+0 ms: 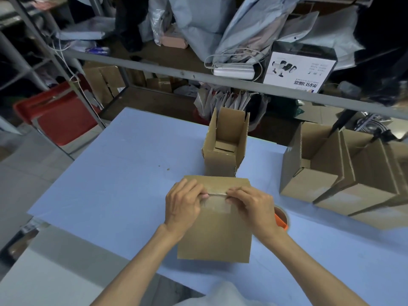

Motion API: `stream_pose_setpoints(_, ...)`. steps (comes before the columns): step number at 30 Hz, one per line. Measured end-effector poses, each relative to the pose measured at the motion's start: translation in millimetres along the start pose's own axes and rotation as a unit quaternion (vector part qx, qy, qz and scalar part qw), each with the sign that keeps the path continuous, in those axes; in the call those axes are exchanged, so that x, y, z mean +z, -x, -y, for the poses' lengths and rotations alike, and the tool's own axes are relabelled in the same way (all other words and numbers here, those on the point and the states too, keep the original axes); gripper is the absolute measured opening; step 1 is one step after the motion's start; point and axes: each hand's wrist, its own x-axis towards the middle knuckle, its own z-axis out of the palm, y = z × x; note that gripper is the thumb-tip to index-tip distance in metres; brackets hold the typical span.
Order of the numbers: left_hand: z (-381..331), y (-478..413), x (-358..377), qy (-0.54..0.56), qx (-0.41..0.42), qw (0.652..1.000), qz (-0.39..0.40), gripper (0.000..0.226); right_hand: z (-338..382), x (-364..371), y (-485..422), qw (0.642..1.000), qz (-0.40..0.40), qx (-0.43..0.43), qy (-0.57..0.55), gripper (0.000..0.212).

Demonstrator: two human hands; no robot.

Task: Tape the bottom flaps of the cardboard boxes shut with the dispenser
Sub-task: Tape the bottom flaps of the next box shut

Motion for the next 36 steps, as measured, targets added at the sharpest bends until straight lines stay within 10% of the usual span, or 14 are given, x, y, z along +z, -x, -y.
stream_pose_setpoints(5,3.8,2.8,3.0,0.087,-0.058,0.99,0.093,0.037,-2.9,-2.8,-2.6,0.998,0.039,0.034,-0.022,0.015)
stream_pose_setpoints(13,-5.5,1.1,7.2,0.15,-0.158,0.97,0.104,0.033,-4.0,14.7,2.6,0.97,0.22,0.071,0.074,0.119)
stream_pose_setpoints(22,-5.8,-15.3,-2.9,0.299,-0.278,0.91,0.075,0.062,-24.7,-2.8,7.8,0.989,0.108,0.098,-0.003,0.078)
stream_pose_setpoints(26,2.5,-19.3,-8.8,0.314,-0.331,0.868,0.195,0.045,-30.4,-20.1,9.2,0.981,0.034,0.169,-0.088,0.069)
stream_pose_setpoints(30,10.8,-13.3,-18.5,0.374,-0.296,0.87,0.128,0.025,-48.7,-48.0,11.9,0.948,-0.032,0.239,-0.208,0.061)
stream_pose_setpoints(36,1.3,-19.9,-20.6,0.519,-0.359,0.736,0.246,0.037,-76.4,-62.9,25.6,0.865,-0.054,0.362,-0.344,0.058)
